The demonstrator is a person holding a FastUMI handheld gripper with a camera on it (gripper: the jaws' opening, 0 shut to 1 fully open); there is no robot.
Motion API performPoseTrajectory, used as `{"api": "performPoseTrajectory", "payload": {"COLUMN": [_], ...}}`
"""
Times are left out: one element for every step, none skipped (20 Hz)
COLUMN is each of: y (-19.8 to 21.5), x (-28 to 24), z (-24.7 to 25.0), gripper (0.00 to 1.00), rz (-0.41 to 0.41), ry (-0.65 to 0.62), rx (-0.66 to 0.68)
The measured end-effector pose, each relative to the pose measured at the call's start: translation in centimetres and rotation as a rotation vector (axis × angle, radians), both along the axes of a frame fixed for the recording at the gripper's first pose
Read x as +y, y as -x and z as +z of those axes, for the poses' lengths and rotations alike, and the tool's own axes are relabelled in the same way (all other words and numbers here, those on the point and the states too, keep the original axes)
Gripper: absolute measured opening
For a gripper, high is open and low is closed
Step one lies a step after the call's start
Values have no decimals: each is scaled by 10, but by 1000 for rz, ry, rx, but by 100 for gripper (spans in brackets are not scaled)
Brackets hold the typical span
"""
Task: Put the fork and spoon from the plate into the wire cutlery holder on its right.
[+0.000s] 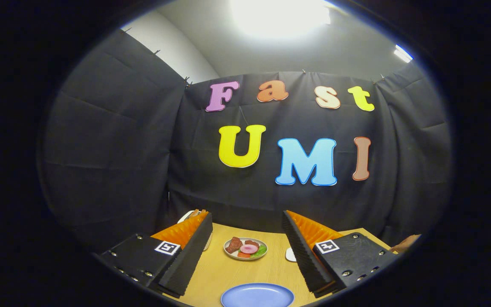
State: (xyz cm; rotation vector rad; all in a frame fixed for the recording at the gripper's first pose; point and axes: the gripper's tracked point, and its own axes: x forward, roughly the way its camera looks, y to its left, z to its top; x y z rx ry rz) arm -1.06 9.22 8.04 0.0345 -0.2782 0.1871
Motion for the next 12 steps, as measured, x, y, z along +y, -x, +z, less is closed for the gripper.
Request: {"api": "performPoseTrajectory", "payload": {"y": [-2, -2, -3, -3, -4, -4, -5, -4, -3, -1, 0, 0], "x": [-2, -3, -4, -5, -7, -6, -5, -5, -6, -6, -6, -8], "z": [0, 0, -1, -2, -3, -2, -1, 0, 0, 0, 0, 1], "gripper": [99, 99, 99, 99, 99, 99, 99, 99, 99, 100, 99, 99], "rz": [-7, -13, -16, -22, -27, -26, -23, -23, -24, -26, -26, -30], "ry": [-3, -3, 2, 4, 5, 5, 3, 3, 3, 1, 2, 3], "rx": [-1, -1, -1, 5, 9, 8, 6, 2, 0, 1, -3, -6]}}
